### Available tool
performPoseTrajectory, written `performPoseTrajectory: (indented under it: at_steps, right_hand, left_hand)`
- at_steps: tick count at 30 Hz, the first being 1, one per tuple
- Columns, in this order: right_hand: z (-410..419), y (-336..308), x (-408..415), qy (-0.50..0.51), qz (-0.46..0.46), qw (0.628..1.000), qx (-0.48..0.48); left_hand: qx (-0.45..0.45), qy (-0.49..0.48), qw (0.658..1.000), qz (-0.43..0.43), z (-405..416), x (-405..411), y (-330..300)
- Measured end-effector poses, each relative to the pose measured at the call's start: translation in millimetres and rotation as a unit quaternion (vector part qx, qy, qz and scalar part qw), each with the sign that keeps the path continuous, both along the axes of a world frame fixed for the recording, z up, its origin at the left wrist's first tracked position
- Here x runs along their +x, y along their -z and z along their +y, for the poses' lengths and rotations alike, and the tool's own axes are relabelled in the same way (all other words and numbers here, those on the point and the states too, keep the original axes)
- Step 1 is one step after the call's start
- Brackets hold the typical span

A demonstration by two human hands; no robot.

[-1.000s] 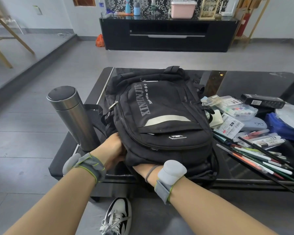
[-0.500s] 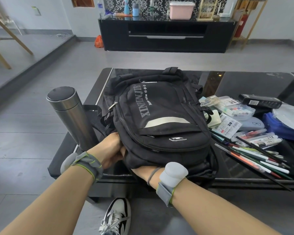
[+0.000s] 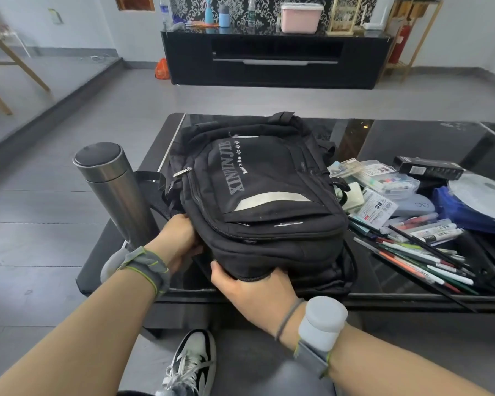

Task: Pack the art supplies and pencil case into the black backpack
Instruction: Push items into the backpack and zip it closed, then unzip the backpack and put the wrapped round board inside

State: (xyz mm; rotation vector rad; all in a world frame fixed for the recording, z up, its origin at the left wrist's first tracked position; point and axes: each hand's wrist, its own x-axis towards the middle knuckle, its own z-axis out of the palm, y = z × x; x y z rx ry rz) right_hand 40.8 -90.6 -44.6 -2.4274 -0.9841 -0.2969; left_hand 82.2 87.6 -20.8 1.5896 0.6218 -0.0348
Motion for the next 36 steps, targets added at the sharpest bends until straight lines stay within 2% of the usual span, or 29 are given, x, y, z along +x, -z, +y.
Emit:
performPoseTrajectory:
  at_steps: [3,6,9,11,14,16,19,22,24,26,29,31,33,35,36]
  right_hand:
    - [-11.4,6.0,-4.8,0.030,-0.216,0.973,-0.072]
    - [-27.5,3.7,-9.7,0.029,-0.275,0.959,-0.060]
    - [-42.4,6.4,-6.5,0.019,-0.279,0.960,-0.030]
    - [-49.9,4.1,-7.7,0.021,-0.237,0.971,0.020]
    - [-63.9,-10.0,-8.4,0.021,-0.071,0.990,0.120]
    - [-74.4,-16.4,-9.2,0.012,0.015,0.990,0.140]
    - [-85.8,-20.0,-11.9,0.011,0.095,0.987,0.126]
    - [-92.8,-19.4,-14.8,-0.004,0.126,0.988,0.083]
    - [-95.9,-19.9,-17.9,-0.020,0.120,0.991,0.052]
    - [-97.4,-23.3,-20.9,-0.025,0.125,0.991,0.028]
    - [-103.1,-24.5,-22.7,-0.013,0.131,0.991,-0.032]
    - [-110.1,-24.9,-24.7,0.011,0.164,0.984,-0.064]
    - [-118.1,-27.1,-29.0,0.027,0.198,0.978,-0.065]
    - [-126.7,-32.5,-34.6,0.047,0.190,0.977,-0.085]
    - [-131.1,-35.4,-36.5,0.061,0.171,0.978,-0.100]
  left_hand:
    - [0.009,-0.008,1.000,0.001,-0.1,0.5,-0.5]
    - [0.010,-0.012,1.000,-0.001,1.3,0.1,-1.7]
    - [0.019,-0.028,0.999,0.008,4.0,1.3,-1.9]
    - [0.018,-0.031,0.999,0.011,3.2,1.8,-2.3]
    - [0.018,-0.044,0.999,0.016,5.8,3.4,0.8]
    - [0.019,-0.054,0.998,0.019,8.0,3.1,1.0]
    - [0.020,-0.061,0.998,0.016,6.4,-0.7,0.7]
    - [0.033,-0.064,0.997,0.026,0.3,-7.5,0.3]
    - [0.075,-0.087,0.992,0.057,-1.0,-11.3,-1.7]
    - [0.156,-0.112,0.979,0.064,2.3,-17.6,-10.1]
    - [0.355,-0.053,0.933,-0.008,-10.0,-34.6,-37.5]
    - [0.469,0.069,0.874,-0.109,-35.0,-54.1,-56.1]
    - [0.531,0.203,0.805,-0.171,-61.4,-76.3,-67.1]
    - [0.586,0.304,0.729,-0.181,-75.4,-95.3,-64.8]
    - [0.606,0.334,0.701,-0.171,-78.3,-101.2,-60.4]
